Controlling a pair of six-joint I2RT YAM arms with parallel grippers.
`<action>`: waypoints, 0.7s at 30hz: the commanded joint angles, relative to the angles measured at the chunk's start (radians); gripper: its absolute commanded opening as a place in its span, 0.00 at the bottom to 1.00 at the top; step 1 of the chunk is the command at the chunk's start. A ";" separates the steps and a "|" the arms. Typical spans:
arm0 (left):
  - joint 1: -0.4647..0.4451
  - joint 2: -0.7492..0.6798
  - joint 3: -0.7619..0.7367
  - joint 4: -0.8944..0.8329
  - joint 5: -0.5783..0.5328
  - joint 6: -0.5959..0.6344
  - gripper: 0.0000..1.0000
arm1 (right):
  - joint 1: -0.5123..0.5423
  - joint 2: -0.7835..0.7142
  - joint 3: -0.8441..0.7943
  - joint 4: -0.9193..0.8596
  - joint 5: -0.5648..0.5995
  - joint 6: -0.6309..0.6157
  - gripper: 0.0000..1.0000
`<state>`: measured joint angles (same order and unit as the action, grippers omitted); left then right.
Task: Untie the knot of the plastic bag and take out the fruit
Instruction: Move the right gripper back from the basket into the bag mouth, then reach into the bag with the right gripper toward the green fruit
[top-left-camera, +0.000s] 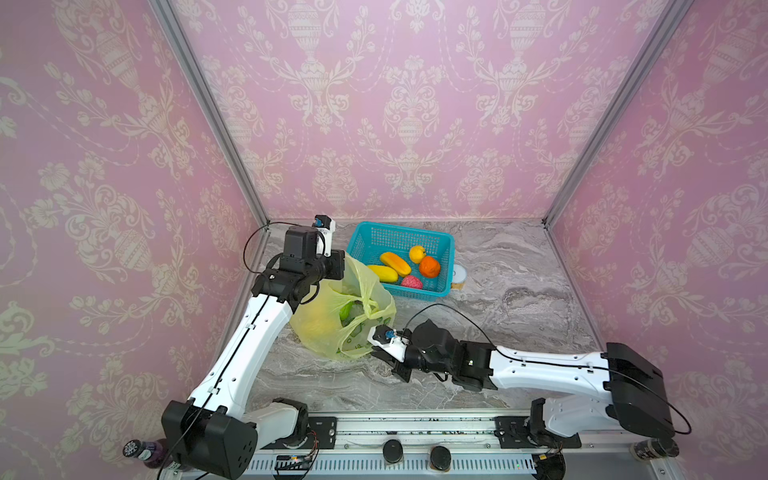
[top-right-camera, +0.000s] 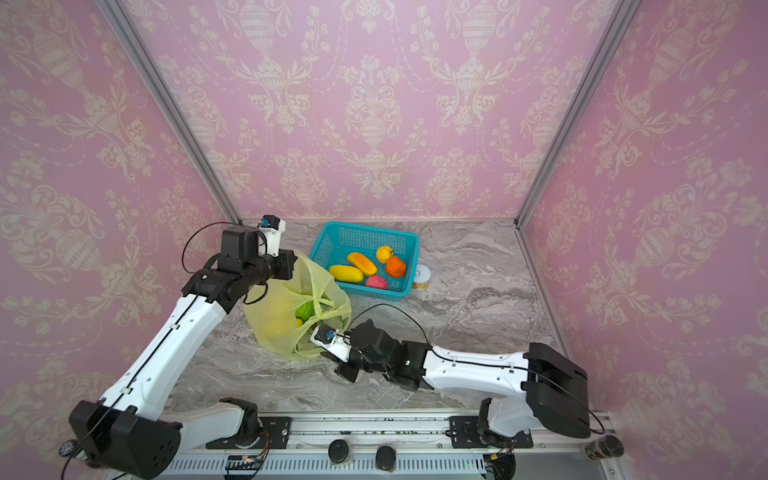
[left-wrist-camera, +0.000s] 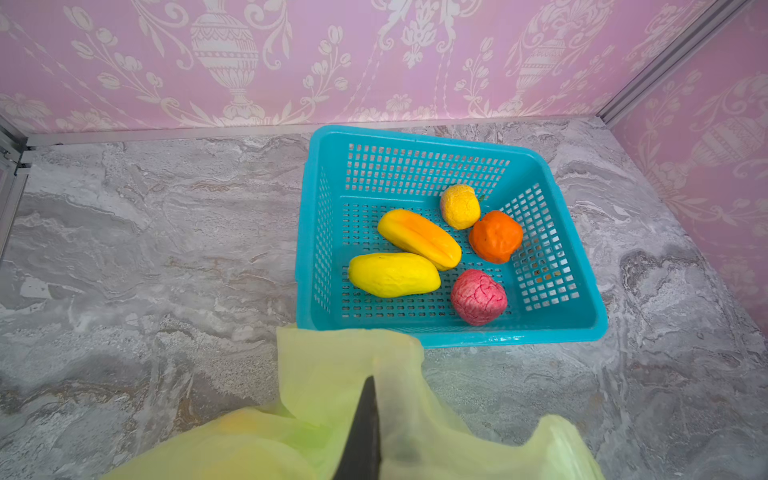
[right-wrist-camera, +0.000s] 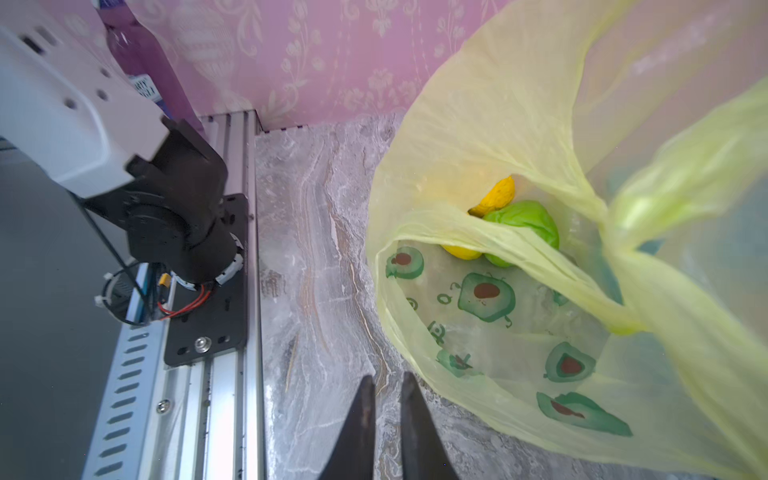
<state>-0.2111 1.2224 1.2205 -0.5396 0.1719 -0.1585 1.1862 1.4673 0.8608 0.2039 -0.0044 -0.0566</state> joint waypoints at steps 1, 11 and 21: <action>0.011 -0.005 0.005 -0.005 0.017 -0.021 0.00 | -0.002 0.117 0.103 -0.011 0.088 -0.008 0.10; 0.010 -0.004 0.005 -0.004 0.028 -0.025 0.00 | -0.089 0.353 0.256 0.000 0.220 0.125 0.04; 0.010 -0.003 0.005 -0.002 0.034 -0.024 0.00 | -0.194 0.329 0.180 0.140 0.127 0.273 0.29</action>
<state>-0.2111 1.2224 1.2205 -0.5392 0.1787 -0.1623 0.9962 1.8050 1.0374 0.2897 0.1730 0.1589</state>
